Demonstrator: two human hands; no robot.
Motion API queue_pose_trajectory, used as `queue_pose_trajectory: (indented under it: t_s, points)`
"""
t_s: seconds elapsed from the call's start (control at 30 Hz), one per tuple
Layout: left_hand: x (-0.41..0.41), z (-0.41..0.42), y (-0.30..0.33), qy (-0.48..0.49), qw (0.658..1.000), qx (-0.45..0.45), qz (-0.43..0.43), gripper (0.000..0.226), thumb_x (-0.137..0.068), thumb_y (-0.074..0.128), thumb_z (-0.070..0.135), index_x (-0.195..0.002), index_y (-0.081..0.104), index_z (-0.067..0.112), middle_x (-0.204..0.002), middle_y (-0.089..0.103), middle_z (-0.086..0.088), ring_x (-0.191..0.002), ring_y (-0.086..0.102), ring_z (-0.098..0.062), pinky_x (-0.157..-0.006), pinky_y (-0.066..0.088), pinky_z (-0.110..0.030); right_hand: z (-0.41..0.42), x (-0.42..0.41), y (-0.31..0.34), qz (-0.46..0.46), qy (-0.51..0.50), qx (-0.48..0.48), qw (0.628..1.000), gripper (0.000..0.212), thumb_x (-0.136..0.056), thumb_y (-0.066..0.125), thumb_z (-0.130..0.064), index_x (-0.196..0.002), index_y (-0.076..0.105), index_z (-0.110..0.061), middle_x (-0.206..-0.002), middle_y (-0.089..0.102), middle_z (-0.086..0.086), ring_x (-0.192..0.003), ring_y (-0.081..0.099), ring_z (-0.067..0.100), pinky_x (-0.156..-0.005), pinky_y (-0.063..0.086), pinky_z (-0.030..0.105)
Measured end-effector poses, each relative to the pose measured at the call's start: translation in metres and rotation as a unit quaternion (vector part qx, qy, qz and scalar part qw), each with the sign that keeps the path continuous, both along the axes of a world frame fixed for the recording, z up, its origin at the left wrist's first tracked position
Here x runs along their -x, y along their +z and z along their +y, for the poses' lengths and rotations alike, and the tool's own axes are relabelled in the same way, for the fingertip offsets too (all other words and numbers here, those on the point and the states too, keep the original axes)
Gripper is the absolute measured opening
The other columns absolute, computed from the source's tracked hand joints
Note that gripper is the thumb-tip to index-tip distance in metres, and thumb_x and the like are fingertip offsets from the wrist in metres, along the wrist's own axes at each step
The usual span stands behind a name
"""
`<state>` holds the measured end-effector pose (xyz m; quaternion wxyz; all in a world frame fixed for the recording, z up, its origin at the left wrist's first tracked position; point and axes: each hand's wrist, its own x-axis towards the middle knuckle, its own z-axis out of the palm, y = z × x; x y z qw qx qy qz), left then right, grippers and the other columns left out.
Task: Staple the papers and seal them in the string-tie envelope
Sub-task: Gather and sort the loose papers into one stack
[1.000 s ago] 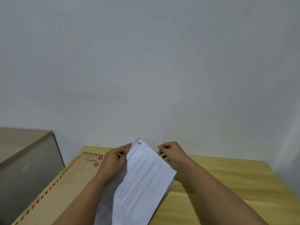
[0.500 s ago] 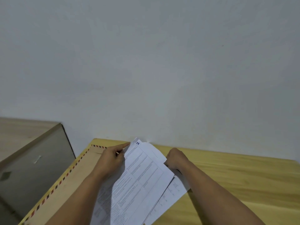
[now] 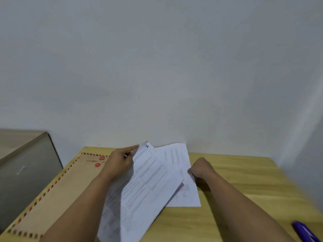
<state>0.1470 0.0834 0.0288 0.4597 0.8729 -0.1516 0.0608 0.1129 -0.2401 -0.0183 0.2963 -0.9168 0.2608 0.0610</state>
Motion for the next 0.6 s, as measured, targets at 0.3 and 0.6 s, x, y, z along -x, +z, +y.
queue_pose_trajectory:
  t_s: [0.3, 0.6]
  points:
    - [0.048, -0.095, 0.019, -0.083, 0.995, -0.027, -0.037, 0.045, -0.098, 0.054, 0.007, -0.129, 0.064, 0.039, -0.078, 0.069, 0.009, -0.045, 0.048, 0.002, -0.048, 0.036, -0.009, -0.097, 0.121, 0.003, 0.096, -0.097, -0.14, 0.981, 0.008, -0.093, 0.066, 0.001, -0.088, 0.066, 0.006, -0.071, 0.076, 0.015, -0.049, 0.064, 0.022, -0.051, 0.054, 0.026]
    - [0.043, -0.145, 0.007, -0.118, 0.992, -0.038, -0.035, 0.043, -0.097, 0.056, 0.01, -0.127, 0.068, 0.038, -0.074, 0.069, 0.013, -0.047, 0.041, -0.008, -0.048, 0.038, -0.015, -0.143, 0.148, 0.02, 0.162, -0.11, -0.124, 0.973, 0.023, -0.092, 0.071, -0.019, -0.076, 0.066, -0.003, -0.072, 0.069, 0.013, -0.058, 0.061, 0.024, -0.062, 0.05, 0.03]
